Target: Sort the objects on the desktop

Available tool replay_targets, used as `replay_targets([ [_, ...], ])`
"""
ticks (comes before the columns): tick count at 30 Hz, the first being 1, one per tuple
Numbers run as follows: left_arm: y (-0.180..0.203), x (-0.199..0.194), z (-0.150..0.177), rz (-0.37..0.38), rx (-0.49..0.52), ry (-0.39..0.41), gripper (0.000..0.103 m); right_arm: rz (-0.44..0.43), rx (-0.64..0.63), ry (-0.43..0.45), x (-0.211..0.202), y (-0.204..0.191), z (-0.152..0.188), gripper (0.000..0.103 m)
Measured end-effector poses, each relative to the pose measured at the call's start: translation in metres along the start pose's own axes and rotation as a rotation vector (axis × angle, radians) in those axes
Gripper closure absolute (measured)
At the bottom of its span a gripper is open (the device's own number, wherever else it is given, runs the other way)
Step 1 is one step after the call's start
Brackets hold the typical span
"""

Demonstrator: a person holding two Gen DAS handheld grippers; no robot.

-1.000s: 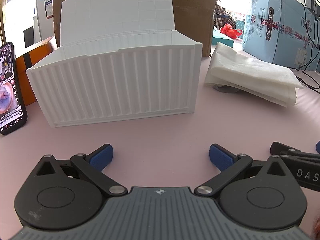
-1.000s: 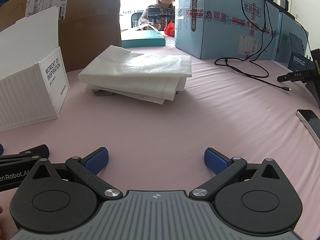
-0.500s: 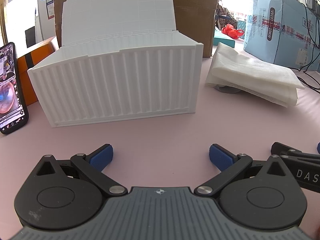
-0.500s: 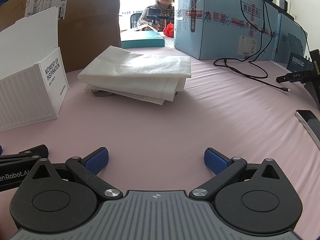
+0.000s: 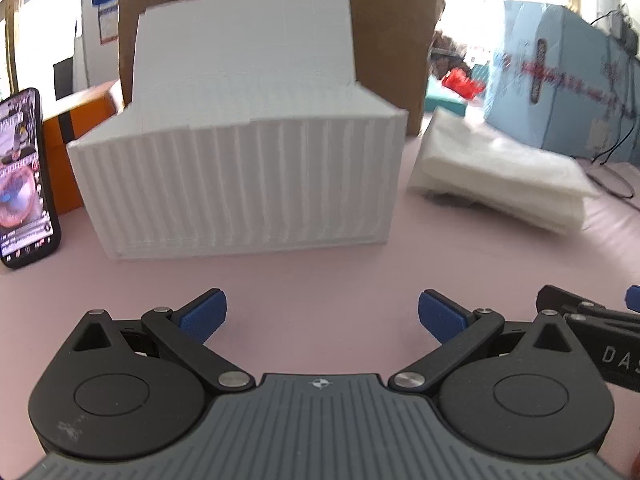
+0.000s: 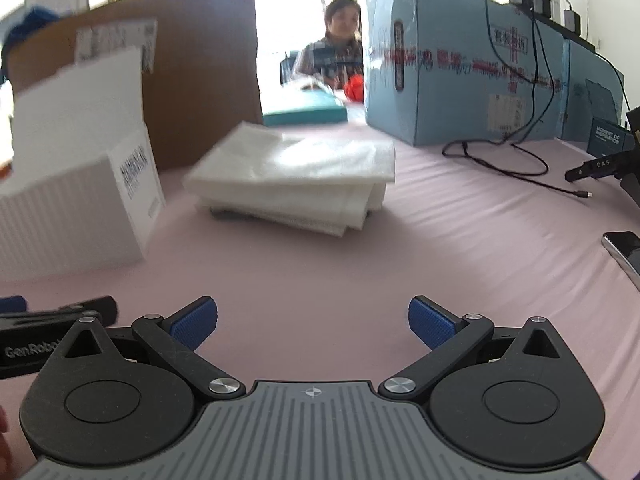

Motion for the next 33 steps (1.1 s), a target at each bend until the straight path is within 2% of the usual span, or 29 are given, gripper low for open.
replay_targets([
  [3,-0.003,-0.015,-0.006,0.096,-0.046,0.1,0.0,-0.058,0.112,0.083,-0.014,0.016,-0.005,0.0],
  [5,-0.005,-0.022,-0.011,0.172,-0.09,0.136,0.0,-0.102,0.197,0.121,-0.02,0.027,-0.007,0.0],
  [9,0.009,-0.022,-0.019,0.245,-0.071,0.131,0.0,-0.226,0.361,0.189,-0.026,0.048,-0.012,0.0],
  [14,0.045,-0.021,-0.048,0.333,-0.024,0.11,0.0,-0.263,0.345,0.322,-0.03,0.07,-0.042,0.0],
  [19,0.081,0.002,-0.095,0.386,-0.025,0.096,0.0,-0.291,0.362,0.278,-0.005,0.093,-0.096,0.0],
  [22,0.095,0.023,-0.124,0.408,-0.033,0.098,0.0,-0.34,0.398,0.254,0.025,0.096,-0.13,0.0],
  [25,0.102,0.049,-0.149,0.35,-0.085,0.074,0.0,-0.38,0.411,0.261,0.057,0.095,-0.158,0.0],
  [26,0.104,0.057,-0.155,0.331,-0.104,0.063,0.0,-0.393,0.406,0.267,0.067,0.097,-0.163,0.0],
  [29,0.098,0.083,-0.158,0.371,-0.153,0.023,0.0,-0.447,0.373,0.282,0.098,0.112,-0.155,0.0],
  [33,0.093,0.125,-0.155,0.401,-0.177,-0.086,0.0,-0.468,0.467,0.044,0.141,0.136,-0.138,0.0],
])
Point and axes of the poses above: each gripper's, at about its wrist camera, not at the fingertips, and x roughly the way its jaws point, y to its right, z to its underside, the point moved 3 cm from there along x, roughly the way its jaws point, and after that the axes turned 7 degrees about y, right-handed, at the moved point
